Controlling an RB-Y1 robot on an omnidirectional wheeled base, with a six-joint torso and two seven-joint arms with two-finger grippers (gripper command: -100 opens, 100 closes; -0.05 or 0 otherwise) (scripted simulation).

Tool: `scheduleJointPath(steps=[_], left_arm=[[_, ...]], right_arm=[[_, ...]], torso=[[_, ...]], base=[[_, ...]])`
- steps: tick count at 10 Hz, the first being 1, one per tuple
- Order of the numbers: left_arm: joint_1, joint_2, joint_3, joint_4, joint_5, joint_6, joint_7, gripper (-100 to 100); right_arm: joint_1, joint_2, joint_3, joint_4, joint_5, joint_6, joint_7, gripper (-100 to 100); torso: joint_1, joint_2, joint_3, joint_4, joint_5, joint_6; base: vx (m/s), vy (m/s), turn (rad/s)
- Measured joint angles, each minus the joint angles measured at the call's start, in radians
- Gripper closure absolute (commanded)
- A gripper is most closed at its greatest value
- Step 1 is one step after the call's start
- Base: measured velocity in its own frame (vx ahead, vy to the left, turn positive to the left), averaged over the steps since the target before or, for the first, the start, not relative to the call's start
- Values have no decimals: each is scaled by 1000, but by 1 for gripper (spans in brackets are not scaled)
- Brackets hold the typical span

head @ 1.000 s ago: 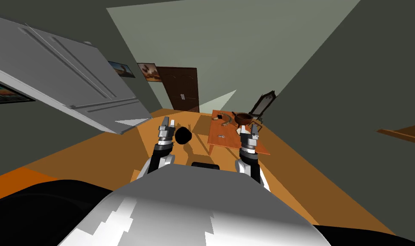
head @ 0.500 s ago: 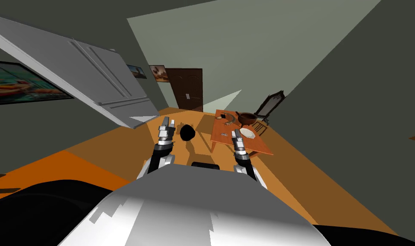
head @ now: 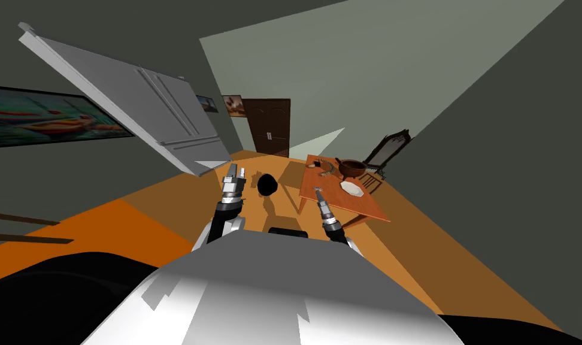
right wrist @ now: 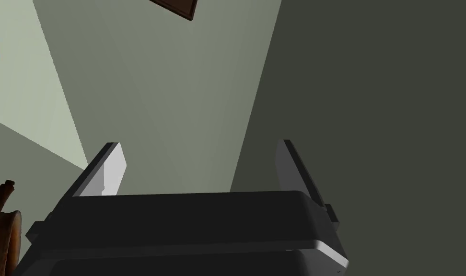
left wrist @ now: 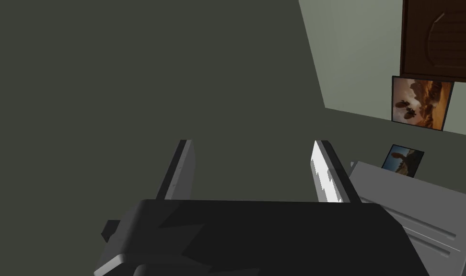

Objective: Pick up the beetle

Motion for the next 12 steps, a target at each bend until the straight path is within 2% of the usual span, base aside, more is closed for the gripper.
scheduleJointPath(steps=[2, 3, 5, 7, 9, 10, 11, 12], left_arm=[[0, 0, 0, 0, 0, 0, 0, 0], [0, 0, 0, 0, 0, 0, 0, 0], [0, 0, 0, 0, 0, 0, 0, 0], [0, 0, 0, 0, 0, 0, 0, 0], [0, 0, 0, 0, 0, 0, 0, 0], [0, 0, 0, 0, 0, 0, 0, 0], [0, 0, 0, 0, 0, 0, 0, 0], [0, 0, 0, 0, 0, 0, 0, 0]], right_arm=[[11, -58, 43, 44, 2, 23, 40, -100], [30, -94, 68, 62, 6, 26, 61, -100], [26, -120, 123, 118, 18, 42, 106, -100], [47, -166, 166, 137, 23, 68, 143, -100], [18, -214, 204, 208, 22, 82, 166, -100], [23, -225, 222, 242, 26, 84, 183, -100], [37, -264, 246, 255, 27, 100, 202, -100], [30, -275, 265, 282, 29, 113, 216, -100]], torso=[[0, -1, 0, 0, 0, 0], [0, -2, -1, 0, 0, 0], [0, -3, -2, -1, 0, 0], [0, -4, -2, -1, 0, 0], [0, -5, -3, -1, 0, 0], [-1, -5, -3, -1, 0, 1], [0, -5, -3, -1, 0, 0], [-1, -5, -3, -1, 0, 1]], base=[[-10, 40, 148], [6, 26, 94], [13, 35, 151], [27, 31, 153], [38, 31, 141], [49, 34, 231], [47, 25, 107], [60, 37, 220]])
